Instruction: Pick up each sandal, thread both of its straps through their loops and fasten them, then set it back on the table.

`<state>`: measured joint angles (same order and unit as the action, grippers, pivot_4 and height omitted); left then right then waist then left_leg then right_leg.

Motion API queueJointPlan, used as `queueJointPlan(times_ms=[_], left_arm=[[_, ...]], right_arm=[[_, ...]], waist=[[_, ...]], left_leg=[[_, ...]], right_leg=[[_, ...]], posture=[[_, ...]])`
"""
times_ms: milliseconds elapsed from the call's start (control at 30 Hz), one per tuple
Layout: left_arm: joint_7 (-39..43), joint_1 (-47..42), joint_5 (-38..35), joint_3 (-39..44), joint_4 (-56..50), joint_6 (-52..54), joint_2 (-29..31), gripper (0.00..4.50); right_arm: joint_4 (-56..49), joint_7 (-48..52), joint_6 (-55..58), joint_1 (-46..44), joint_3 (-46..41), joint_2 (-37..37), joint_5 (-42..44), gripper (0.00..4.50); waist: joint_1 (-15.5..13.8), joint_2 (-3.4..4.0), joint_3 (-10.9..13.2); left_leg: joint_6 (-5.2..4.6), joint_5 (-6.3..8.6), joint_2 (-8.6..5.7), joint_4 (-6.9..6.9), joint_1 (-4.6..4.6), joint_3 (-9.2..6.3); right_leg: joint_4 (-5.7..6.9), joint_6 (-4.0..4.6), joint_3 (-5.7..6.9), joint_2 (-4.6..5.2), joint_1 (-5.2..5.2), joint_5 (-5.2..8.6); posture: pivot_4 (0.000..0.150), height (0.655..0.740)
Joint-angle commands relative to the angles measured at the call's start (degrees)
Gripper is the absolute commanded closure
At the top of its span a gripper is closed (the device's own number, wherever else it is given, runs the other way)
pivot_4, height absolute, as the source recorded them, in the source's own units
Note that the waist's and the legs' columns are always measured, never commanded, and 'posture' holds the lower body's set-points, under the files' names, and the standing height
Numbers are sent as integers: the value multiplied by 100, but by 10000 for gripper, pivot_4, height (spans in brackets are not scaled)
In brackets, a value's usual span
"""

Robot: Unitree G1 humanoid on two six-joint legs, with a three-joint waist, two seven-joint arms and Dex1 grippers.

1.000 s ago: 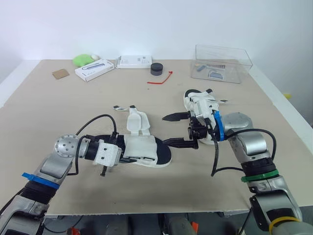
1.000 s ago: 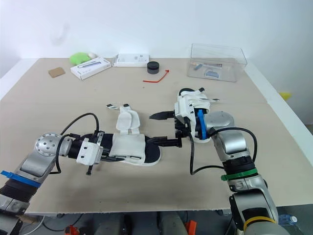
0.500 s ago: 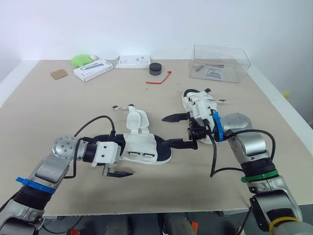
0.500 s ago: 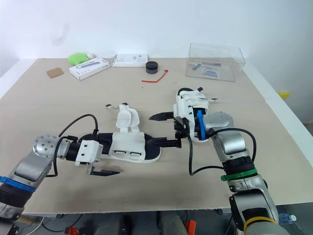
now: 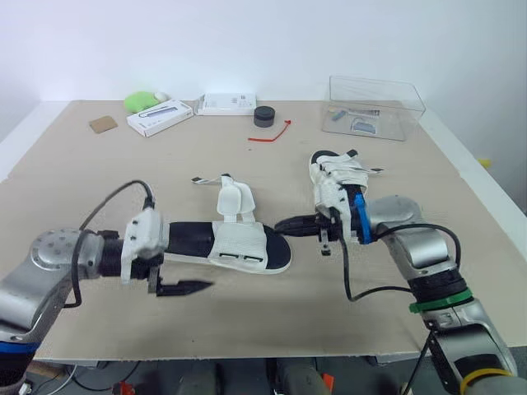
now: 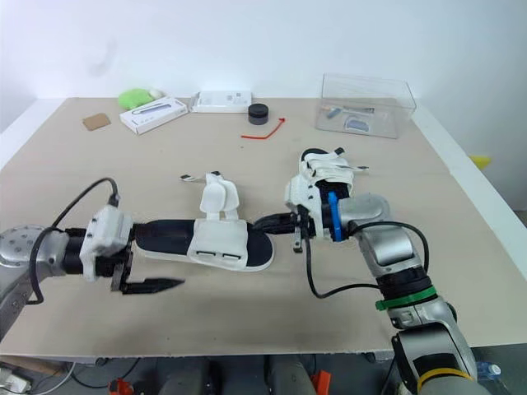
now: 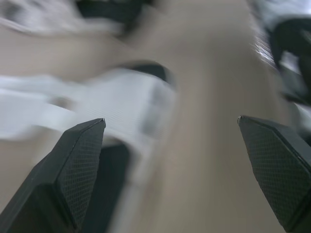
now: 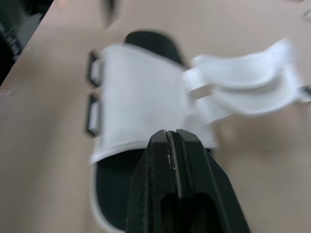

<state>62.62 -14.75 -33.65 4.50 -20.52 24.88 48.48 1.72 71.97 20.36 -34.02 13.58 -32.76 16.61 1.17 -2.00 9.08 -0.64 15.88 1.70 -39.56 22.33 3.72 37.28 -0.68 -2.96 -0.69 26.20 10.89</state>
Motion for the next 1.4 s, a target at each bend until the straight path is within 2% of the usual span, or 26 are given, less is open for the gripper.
queueJointPlan(times_ms=[33, 233, 333, 500, 667, 767, 900, 1067, 1400], left_arm=[[-364, -447, 80, 98, 522, 93, -214, 0], [-746, -1013, 57, 15, 1190, 614, -568, 0], [-1201, -1641, -605, 199, 1917, 2042, -985, 0], [-1630, -2108, -721, 328, 2530, 2744, -1314, 0], [-2238, -2696, -1385, 984, 3438, 4343, -1566, 0], [-2525, -2988, -1523, 1300, 3930, 4981, -1672, 0], [-2709, -3175, -1544, 1437, 4219, 5362, -1804, 0], [-2719, -3306, -1272, 1149, 4444, 5164, -2103, 0], [-2868, -4035, -1261, 1681, 5682, 4948, -2462, 0]], right_arm=[[-420, -211, 279, -19, 60, 69, -1, 44655], [-471, -325, 377, 62, 290, 5, -217, 44655], [-410, -400, 213, 69, 397, 28, -418, 44655], [-373, -460, 69, 64, 473, 120, -516, 44655], [-384, -440, -44, 73, 497, 132, -552, 44655], [-384, -407, -80, 69, 466, 114, -540, 44655], [-400, -381, -107, 71, 452, 102, -525, 44655], [-313, -338, -231, -3, 487, 120, -580, 44655], [-231, -288, -390, -30, 511, 96, -633, 44655]], waist=[[12, 0, 0], [16, -1, 0], [6, -3, 0], [27, -3, 0], [28, -4, 0], [25, -5, 0], [23, -5, 0], [20, -5, 0], [31, -7, 0]], left_leg=[[-1, -1, -2, 0, -2, 3], [0, -3, 2, 1, -1, 5], [0, -3, -1, -2, 2, 3], [0, -2, -5, -9, 5, 8], [0, -2, -3, -8, 7, 1], [1, -3, -6, -9, 8, -1], [2, -3, -7, -9, 8, -1], [5, -4, -9, -8, 9, -1], [12, -8, -14, -9, 9, -2]], right_leg=[[1, 1, -3, 0, 0, -2], [3, 8, -8, -5, 4, -7], [3, 4, -6, -3, 3, -7], [1, 1, -17, -1, 3, -13], [2, 27, -12, -4, 7, -26], [3, 26, -10, -3, 6, -27], [3, 27, -11, 0, 6, -28], [3, 28, -12, 2, 6, -29], [3, 31, -12, -2, 6, -36]], posture=[[1500, 7261], [1500, 7261], [1500, 7261], [1500, 7261], [1500, 7261], [1500, 7261], [1500, 7261], [1500, 7261], [1500, 7261]])
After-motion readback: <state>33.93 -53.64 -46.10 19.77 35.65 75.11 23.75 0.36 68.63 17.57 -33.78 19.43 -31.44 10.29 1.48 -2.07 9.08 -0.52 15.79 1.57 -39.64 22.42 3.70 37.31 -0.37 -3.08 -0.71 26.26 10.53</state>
